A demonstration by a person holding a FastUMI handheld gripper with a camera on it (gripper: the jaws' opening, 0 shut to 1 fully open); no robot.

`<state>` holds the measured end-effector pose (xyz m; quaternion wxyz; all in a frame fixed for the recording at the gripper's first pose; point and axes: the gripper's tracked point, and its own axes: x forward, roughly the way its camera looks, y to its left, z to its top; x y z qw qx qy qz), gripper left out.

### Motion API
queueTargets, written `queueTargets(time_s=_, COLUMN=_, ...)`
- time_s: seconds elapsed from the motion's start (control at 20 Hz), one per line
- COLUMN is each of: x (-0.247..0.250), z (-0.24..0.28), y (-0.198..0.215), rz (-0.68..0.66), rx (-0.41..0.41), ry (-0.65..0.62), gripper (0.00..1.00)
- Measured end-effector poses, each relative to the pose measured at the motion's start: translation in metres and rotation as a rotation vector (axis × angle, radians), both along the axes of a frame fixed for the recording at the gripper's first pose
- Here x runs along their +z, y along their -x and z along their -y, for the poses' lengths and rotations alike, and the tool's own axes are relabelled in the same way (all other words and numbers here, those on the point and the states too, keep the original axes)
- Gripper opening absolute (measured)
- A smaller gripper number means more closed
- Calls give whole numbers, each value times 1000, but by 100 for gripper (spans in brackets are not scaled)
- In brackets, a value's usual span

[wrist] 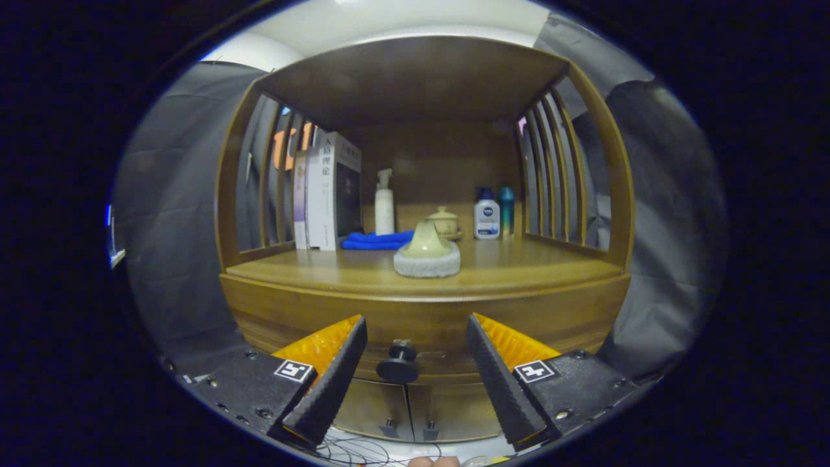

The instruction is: Pull open the drawer, take out the items inside it, and place them on the countertop above the cabinet.

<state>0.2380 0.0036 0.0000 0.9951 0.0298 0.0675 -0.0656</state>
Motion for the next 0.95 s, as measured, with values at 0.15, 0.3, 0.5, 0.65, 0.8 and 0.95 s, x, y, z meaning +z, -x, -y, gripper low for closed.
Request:
queueTargets(time_s=0.15, x=42, z=8, y=42, rz=45, rx=19, ry=26, gripper=98)
queueTargets(time_s=0.3, x=61, z=4, y=101, rz=78, rx=31, ry=41, gripper=98)
queueTargets(time_s=0.5, x=40, z=5, y=180, rz=68, rx=-17, ry=62, gripper=98)
queueTargets(time_s=0.65, x=10, z=-9, y=225, rz=56, rx=21, ry=57, gripper=98)
queueTargets(time_s=0.8, x=2, z=-13, y=248, rz=94, rx=53, ry=59, gripper=98)
queueTargets(time_s=0.95, x=5, z=-10, y=251, rz=115, rx=64, ry=66, gripper=98)
